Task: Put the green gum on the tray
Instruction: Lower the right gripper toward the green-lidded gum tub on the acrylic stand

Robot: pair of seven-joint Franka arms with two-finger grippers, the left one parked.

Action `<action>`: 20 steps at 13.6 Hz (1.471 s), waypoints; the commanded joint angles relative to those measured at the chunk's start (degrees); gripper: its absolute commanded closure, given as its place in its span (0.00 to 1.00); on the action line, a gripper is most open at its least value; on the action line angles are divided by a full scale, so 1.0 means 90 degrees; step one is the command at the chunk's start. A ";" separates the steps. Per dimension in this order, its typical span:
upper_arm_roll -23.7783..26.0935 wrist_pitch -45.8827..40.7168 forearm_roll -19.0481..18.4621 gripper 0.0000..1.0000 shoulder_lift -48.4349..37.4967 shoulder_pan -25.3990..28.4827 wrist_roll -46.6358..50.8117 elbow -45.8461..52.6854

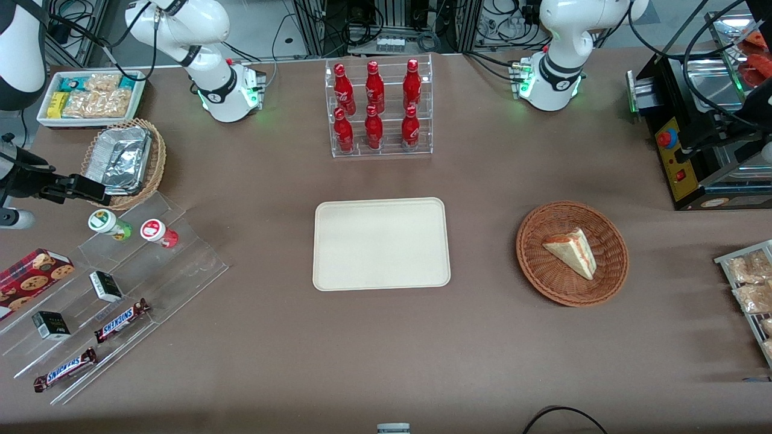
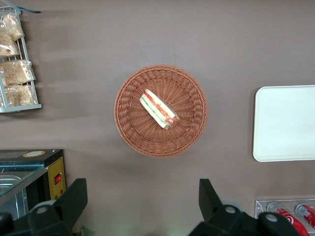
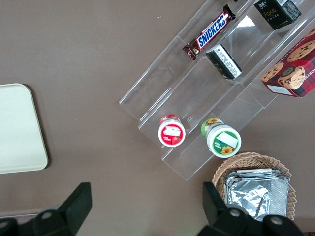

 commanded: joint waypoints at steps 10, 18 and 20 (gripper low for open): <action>0.0013 0.0445 -0.0047 0.00 0.0202 -0.0493 -0.1312 -0.0561; 0.0023 0.2913 -0.0095 0.00 0.0114 -0.1176 -0.4965 -0.2142; 0.0013 0.3412 -0.0086 0.00 0.0114 -0.1206 -0.5309 -0.2455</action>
